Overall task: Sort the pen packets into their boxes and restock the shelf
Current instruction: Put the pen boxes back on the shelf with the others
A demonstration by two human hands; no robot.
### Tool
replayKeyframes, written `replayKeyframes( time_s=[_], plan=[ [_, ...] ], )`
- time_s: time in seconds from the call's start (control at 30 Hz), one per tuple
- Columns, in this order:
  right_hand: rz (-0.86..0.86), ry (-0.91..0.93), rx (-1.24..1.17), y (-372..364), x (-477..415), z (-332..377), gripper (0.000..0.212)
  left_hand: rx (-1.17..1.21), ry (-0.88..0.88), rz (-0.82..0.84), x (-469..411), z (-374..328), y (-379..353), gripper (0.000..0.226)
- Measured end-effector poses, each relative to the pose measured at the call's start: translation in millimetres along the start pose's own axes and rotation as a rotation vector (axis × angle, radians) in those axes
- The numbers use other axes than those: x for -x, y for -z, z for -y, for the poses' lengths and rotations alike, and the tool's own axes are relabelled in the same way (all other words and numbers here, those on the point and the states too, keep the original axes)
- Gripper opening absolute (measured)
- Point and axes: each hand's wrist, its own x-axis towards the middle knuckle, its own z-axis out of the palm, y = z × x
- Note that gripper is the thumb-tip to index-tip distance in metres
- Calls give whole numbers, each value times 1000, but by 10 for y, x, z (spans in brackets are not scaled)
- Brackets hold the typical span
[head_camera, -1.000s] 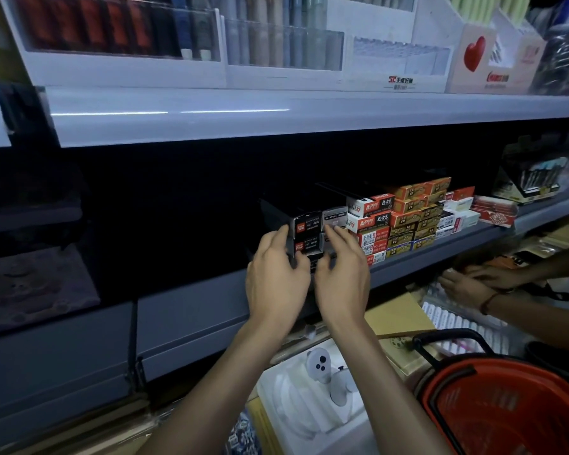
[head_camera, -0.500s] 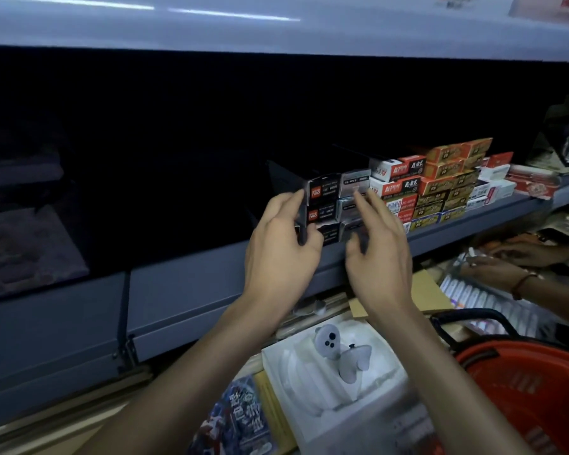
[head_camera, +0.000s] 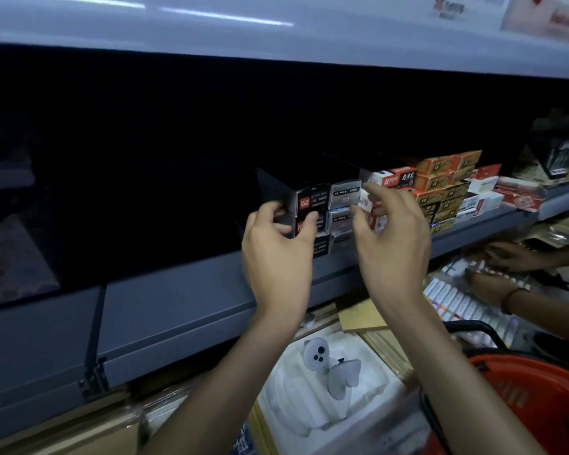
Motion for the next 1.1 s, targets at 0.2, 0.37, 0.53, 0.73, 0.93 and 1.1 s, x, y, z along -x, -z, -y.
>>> replayKeyframes(
  time_s=[0.2, 0.37, 0.53, 0.73, 0.93, 1.1],
  plan=[
    [23, 149, 112, -31, -183, -13, 27, 28, 20, -44, 38, -15, -13, 35],
    [47, 314, 230, -79, -263, -109, 30, 65, 27, -44, 51, -54, -11, 32],
    [97, 359, 257, -114, -271, -142, 40, 94, 49, -46, 32, -66, -29, 26],
    [97, 343, 251, -135, -261, -131, 43, 109, 29, -64, 32, -36, -26, 23],
    [69, 290, 227, -161, -221, -73, 37, 108, 31, -61, 33, -27, -19, 21],
    [84, 268, 218, -167, -190, -50, 38, 97, 7, -32, 46, -41, -25, 30]
  ],
)
